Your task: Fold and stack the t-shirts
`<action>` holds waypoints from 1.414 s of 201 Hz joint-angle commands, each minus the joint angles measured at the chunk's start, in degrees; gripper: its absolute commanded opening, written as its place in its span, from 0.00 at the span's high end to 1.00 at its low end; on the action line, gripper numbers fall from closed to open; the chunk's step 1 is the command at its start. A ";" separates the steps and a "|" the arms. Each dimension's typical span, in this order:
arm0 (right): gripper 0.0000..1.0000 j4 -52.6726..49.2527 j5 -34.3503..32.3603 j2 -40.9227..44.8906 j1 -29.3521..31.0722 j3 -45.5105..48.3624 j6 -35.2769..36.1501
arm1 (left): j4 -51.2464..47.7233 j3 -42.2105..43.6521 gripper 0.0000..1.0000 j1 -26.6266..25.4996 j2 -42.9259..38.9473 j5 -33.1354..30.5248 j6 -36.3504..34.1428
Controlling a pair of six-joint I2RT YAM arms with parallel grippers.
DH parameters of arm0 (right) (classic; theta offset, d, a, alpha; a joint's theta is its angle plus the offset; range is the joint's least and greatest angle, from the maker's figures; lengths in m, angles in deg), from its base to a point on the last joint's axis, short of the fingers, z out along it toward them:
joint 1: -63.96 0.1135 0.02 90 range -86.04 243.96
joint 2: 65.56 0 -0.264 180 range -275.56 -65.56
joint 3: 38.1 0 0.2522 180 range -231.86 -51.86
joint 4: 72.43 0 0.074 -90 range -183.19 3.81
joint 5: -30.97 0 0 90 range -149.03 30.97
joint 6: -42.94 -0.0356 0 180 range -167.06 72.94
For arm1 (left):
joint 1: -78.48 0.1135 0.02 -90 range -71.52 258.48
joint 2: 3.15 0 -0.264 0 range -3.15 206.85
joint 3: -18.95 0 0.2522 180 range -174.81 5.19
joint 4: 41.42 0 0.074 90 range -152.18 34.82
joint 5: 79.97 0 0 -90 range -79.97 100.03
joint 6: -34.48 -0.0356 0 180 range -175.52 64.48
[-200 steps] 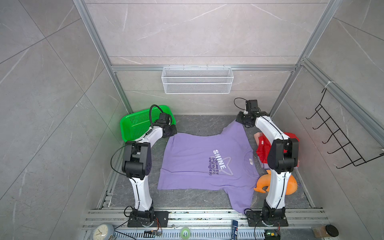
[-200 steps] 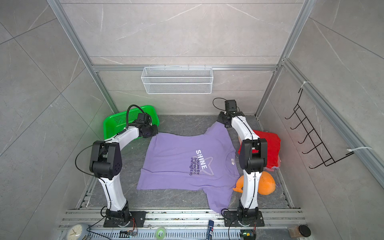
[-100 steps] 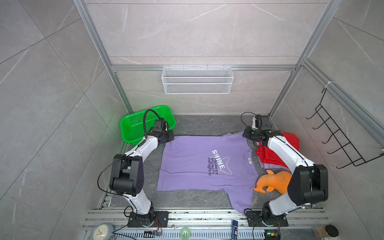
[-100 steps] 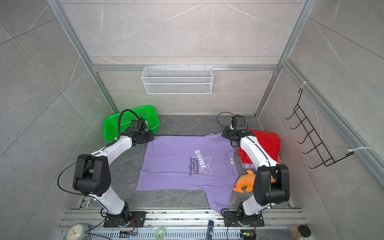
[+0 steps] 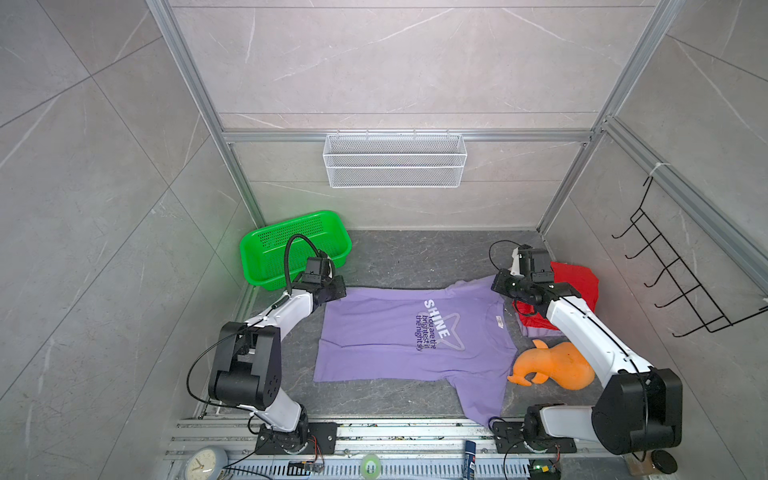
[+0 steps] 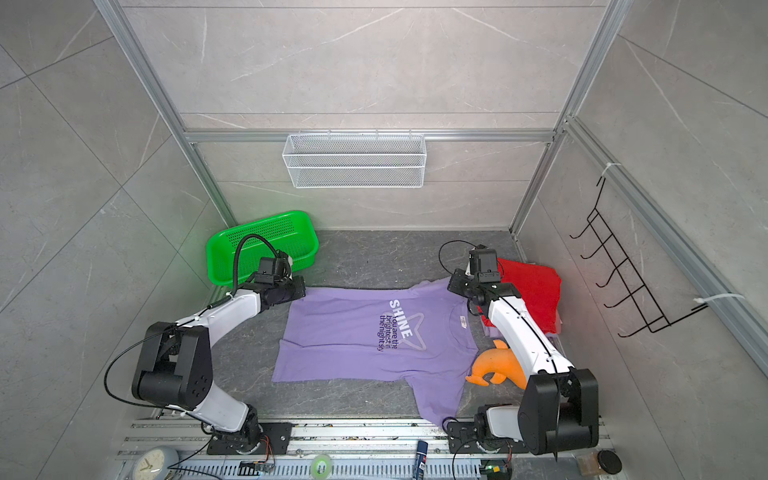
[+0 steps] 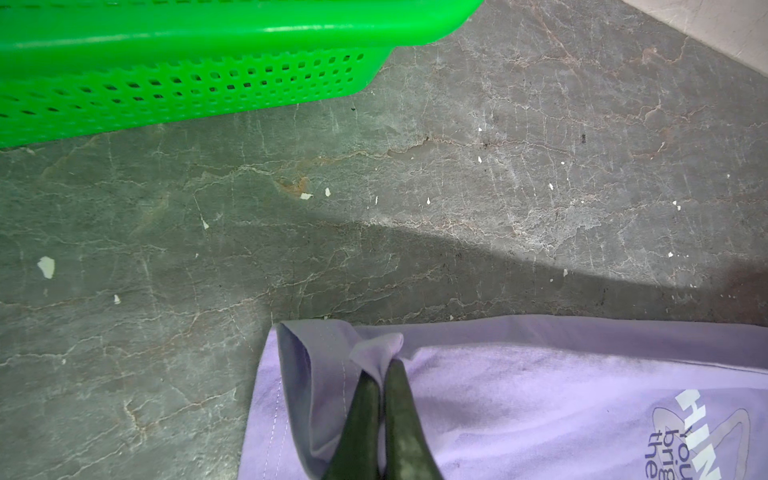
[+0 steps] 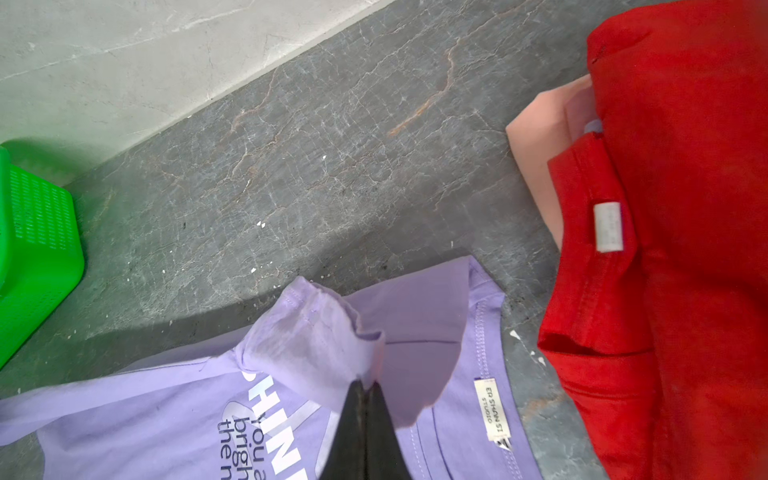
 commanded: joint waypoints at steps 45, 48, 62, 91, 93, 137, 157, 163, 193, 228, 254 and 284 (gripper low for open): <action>1.00 -2.27 1.35 8.03 0.05 7.32 -2.05 | 3.23 3.06 1.00 0.14 -5.70 -2.51 0.07; 1.00 -2.69 1.33 8.74 0.07 7.71 -2.09 | 3.16 3.46 1.00 0.13 -6.14 -2.75 0.15; 1.00 -3.74 2.05 12.52 0.06 10.12 -2.00 | 2.95 6.11 1.00 0.08 -8.84 -3.68 1.05; 0.55 -6.92 1.03 23.00 0.08 13.02 -0.36 | 2.75 11.66 0.53 0.14 -16.83 -6.70 4.20; 0.54 -7.22 0.77 23.61 0.11 13.00 -0.28 | 2.68 11.86 0.51 0.14 -17.36 -6.81 4.47; 0.47 -7.66 1.13 25.51 0.06 9.92 -1.83 | -1.61 8.65 0.41 0.09 -22.05 -6.35 6.83; 0.48 -4.30 3.84 20.14 0.12 9.47 -2.76 | -1.93 7.57 0.41 0.04 -21.08 -4.59 7.02; 0.48 -3.00 4.55 18.50 0.15 9.48 -2.95 | -1.81 7.65 0.41 0.04 -20.81 -4.21 7.28; 0.49 4.60 5.36 8.06 1.14 9.12 -4.12 | -0.79 8.50 0.41 -0.21 -19.23 -1.57 8.83; 0.50 10.36 2.79 -4.61 8.32 5.99 -3.33 | -0.33 9.36 0.41 -1.33 -16.44 -0.86 9.86; 0.50 11.21 -2.68 -13.15 12.74 2.65 -3.63 | -0.30 9.58 0.41 -1.86 -15.61 -0.63 10.31; 0.50 11.41 -5.80 -20.38 13.37 0.41 -5.69 | -0.47 9.58 0.41 -2.06 -16.50 -0.75 10.22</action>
